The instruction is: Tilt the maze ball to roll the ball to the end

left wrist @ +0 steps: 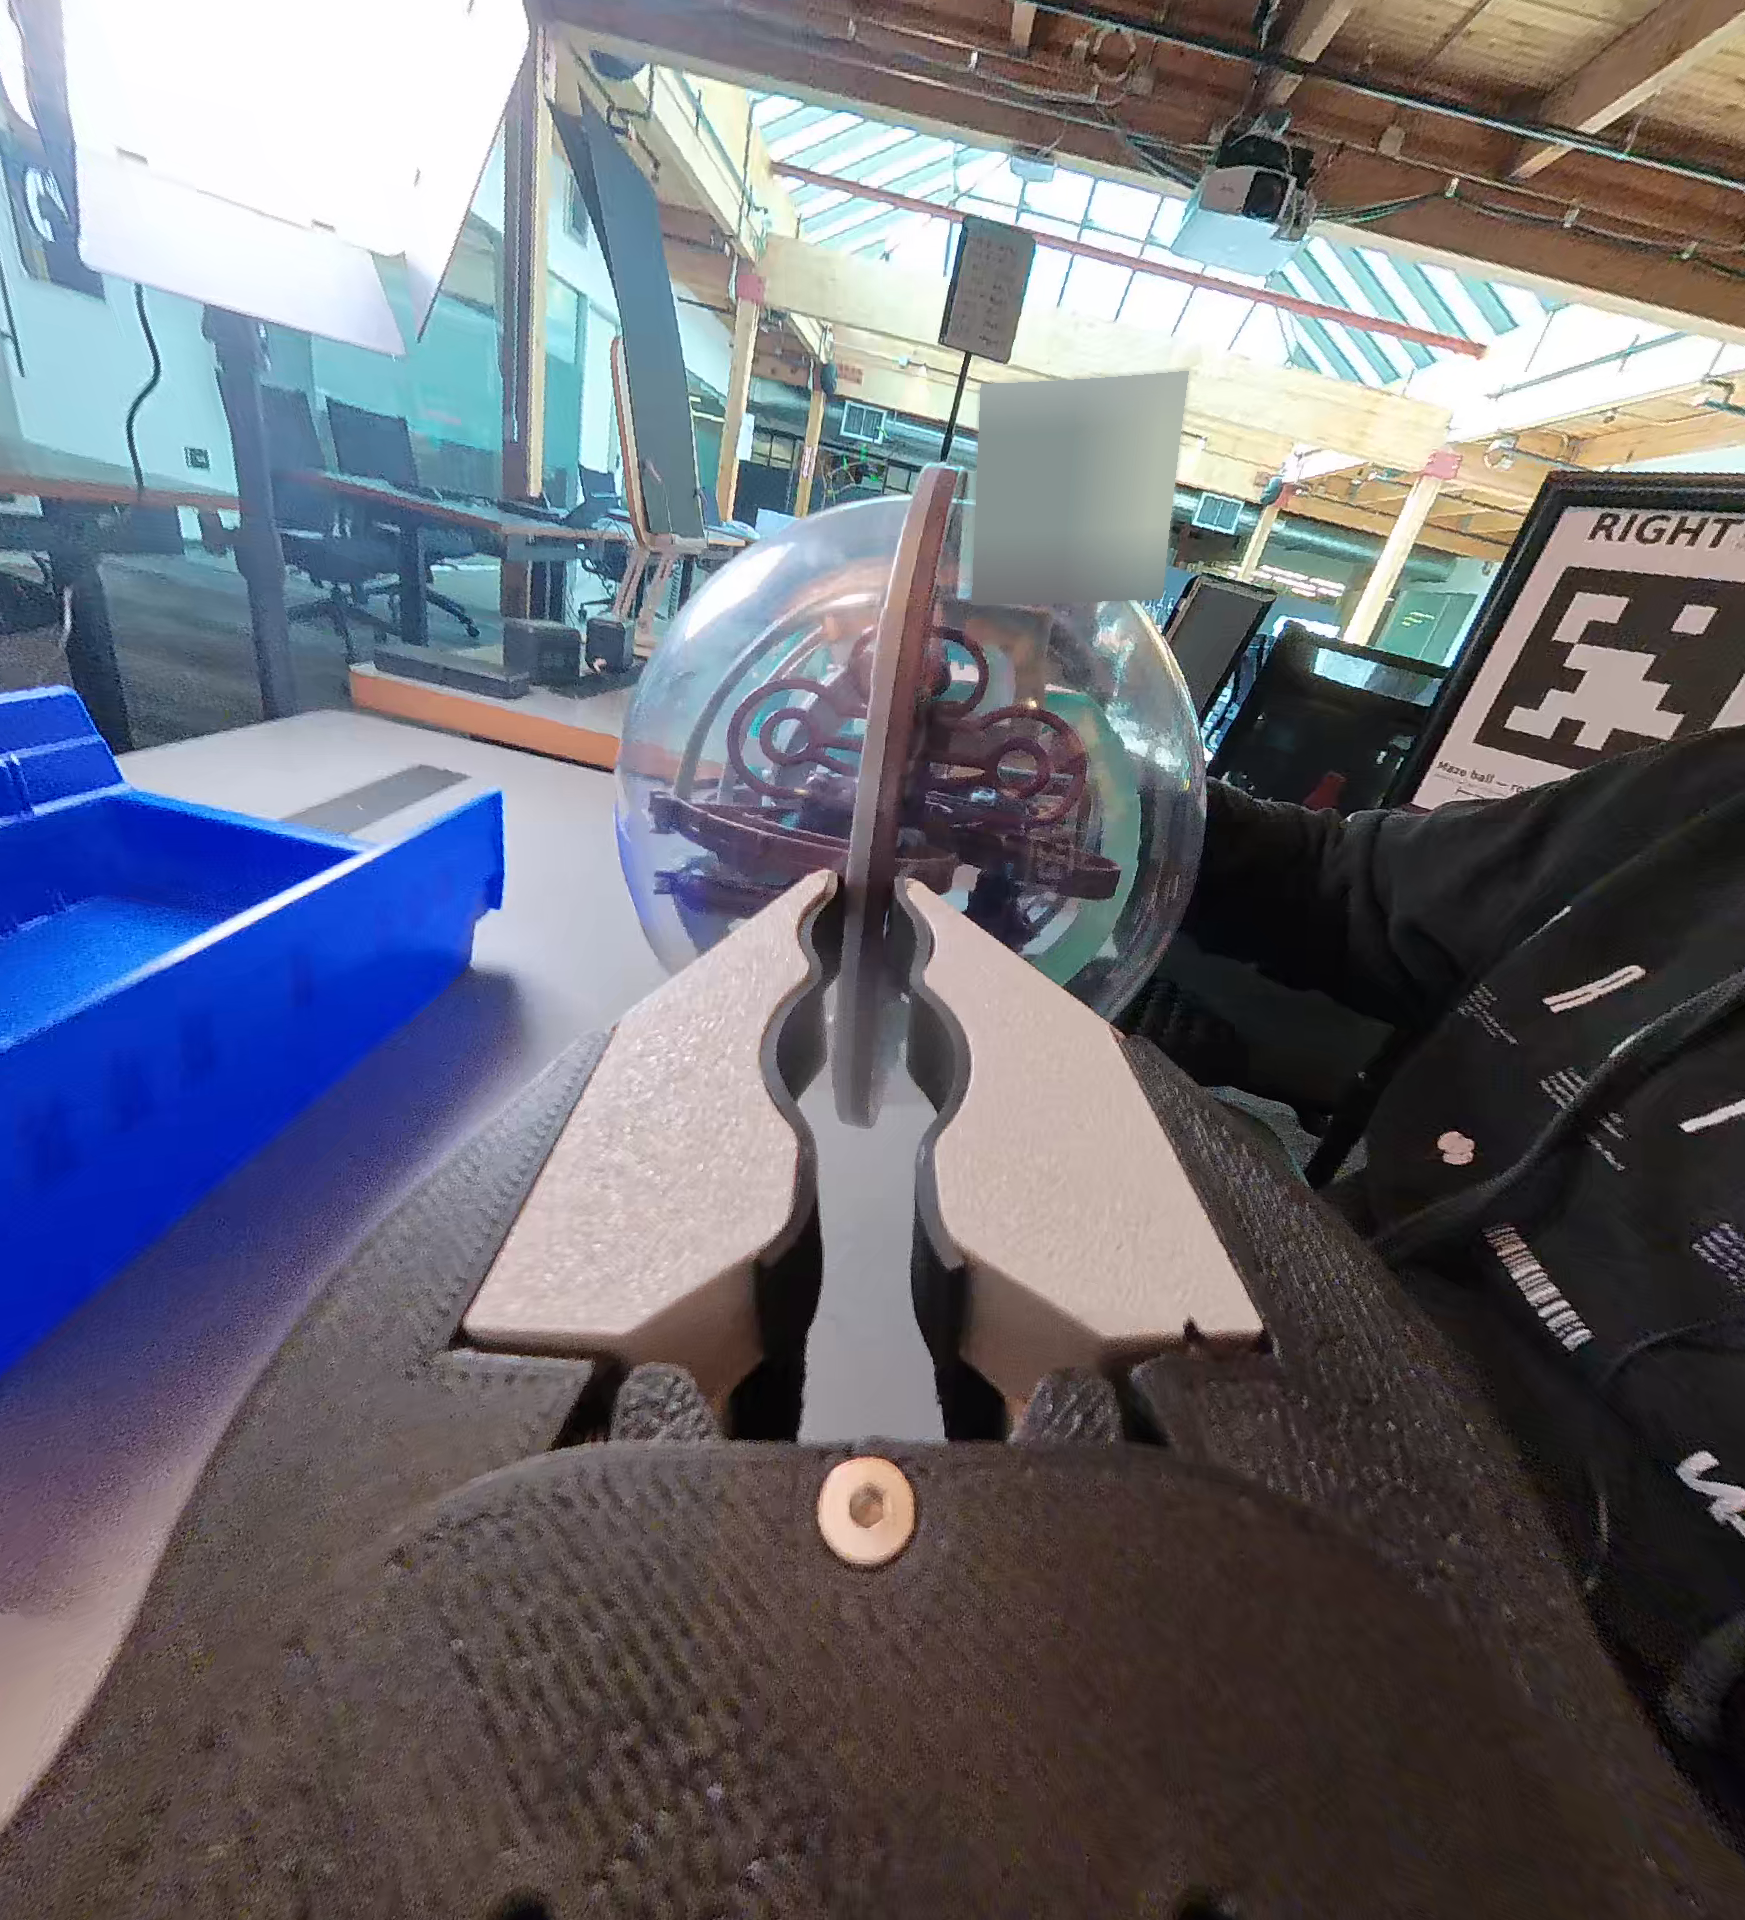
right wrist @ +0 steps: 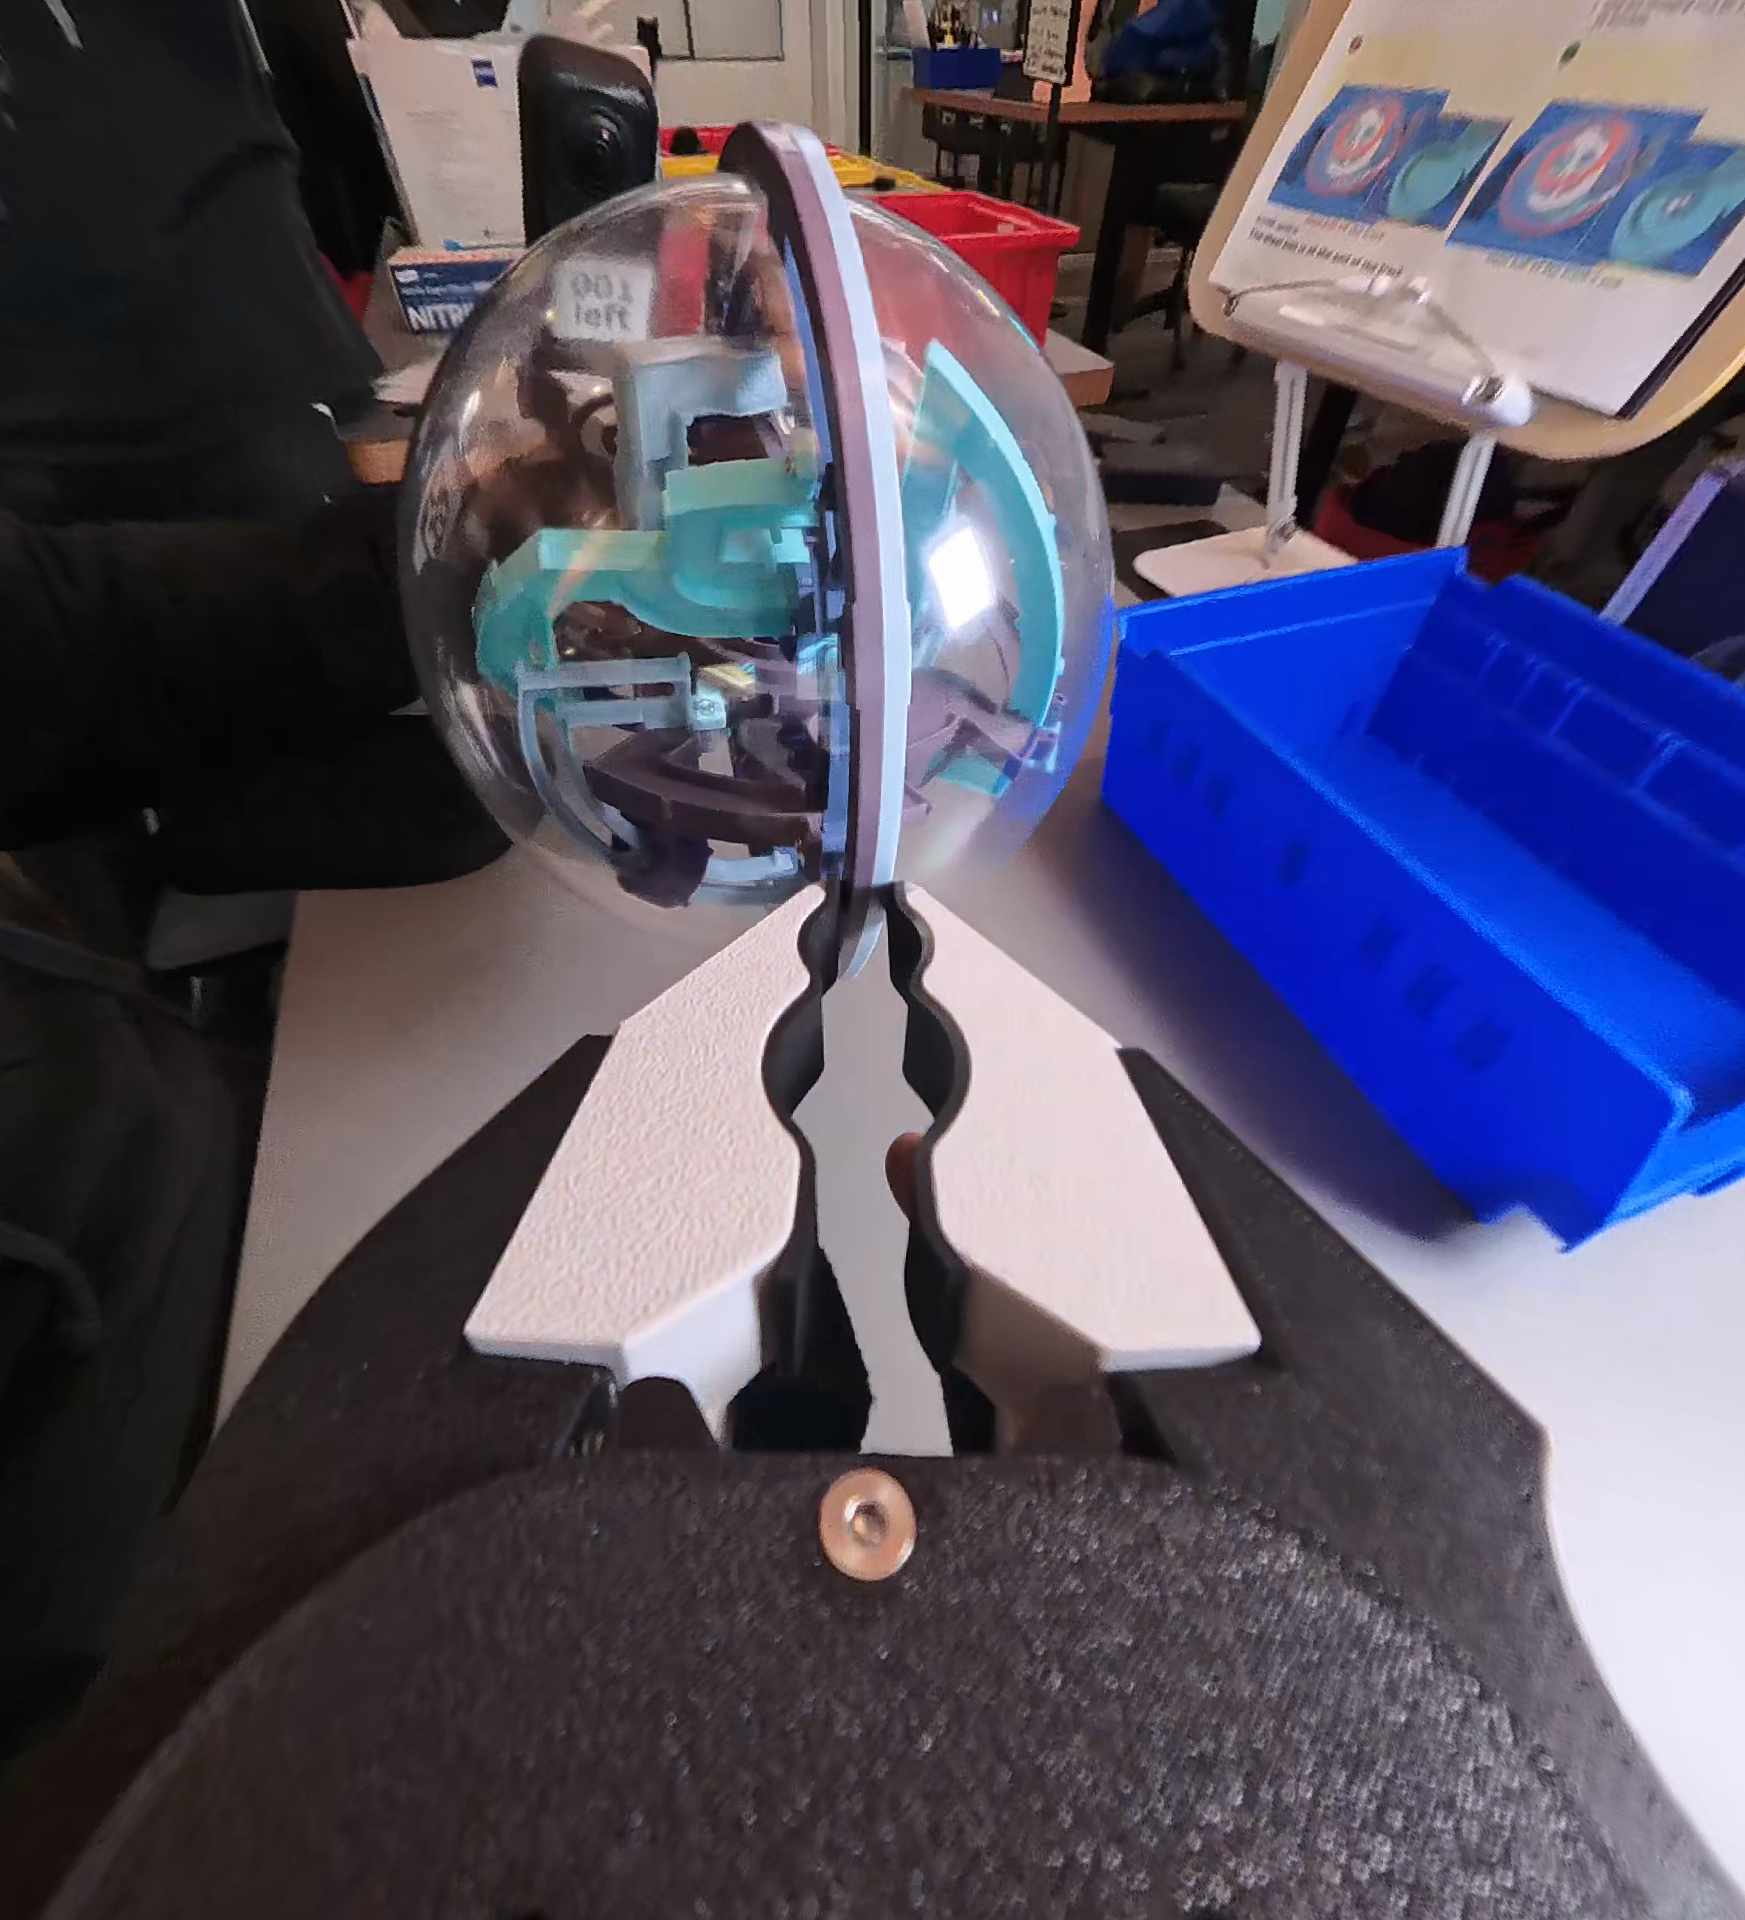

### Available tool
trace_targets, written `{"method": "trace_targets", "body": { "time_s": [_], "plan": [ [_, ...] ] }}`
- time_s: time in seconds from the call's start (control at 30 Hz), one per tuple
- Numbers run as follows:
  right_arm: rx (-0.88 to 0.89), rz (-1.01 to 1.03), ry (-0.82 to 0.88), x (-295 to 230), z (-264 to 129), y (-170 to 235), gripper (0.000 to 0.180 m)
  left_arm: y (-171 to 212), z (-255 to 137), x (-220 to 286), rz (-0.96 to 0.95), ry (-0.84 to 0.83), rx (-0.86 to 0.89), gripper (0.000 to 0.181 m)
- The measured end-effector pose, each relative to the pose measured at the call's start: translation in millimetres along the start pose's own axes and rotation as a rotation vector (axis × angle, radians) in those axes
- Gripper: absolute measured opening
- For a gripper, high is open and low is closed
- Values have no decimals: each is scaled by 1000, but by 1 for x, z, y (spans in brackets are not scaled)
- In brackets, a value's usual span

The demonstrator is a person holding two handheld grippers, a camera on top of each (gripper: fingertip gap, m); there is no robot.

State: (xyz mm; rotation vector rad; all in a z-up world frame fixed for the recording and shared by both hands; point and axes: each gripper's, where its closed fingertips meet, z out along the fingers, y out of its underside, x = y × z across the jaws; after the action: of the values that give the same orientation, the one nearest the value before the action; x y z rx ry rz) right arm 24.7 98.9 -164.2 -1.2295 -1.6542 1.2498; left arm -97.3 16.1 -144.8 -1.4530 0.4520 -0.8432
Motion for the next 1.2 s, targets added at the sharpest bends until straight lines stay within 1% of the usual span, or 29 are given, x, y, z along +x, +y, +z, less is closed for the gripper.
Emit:
{"method": "trace_targets", "body": {
  "time_s": [0.2,0.33,0.57,0.7,0.87,1.0,1.2],
  "plan": [
    [2,-97,46,11,-14,-31,6,-18,10,1,106,-5,23,7],
    [-5,-140,65,14,-21,-46,6,-24,14,1,139,-9,28,7],
    [-17,-206,91,16,-27,-66,6,-35,17,3,167,-13,60,7],
    [3,-277,107,15,-28,-75,6,-48,16,6,231,-26,79,7],
    [48,-327,114,16,-23,-77,6,-67,13,13,301,-38,87,7],
    [95,-324,112,15,-22,-79,6,-72,11,16,334,-46,75,7],
    [122,-392,137,15,-21,-85,6,-82,9,21,388,-48,101,7]
  ]
}}
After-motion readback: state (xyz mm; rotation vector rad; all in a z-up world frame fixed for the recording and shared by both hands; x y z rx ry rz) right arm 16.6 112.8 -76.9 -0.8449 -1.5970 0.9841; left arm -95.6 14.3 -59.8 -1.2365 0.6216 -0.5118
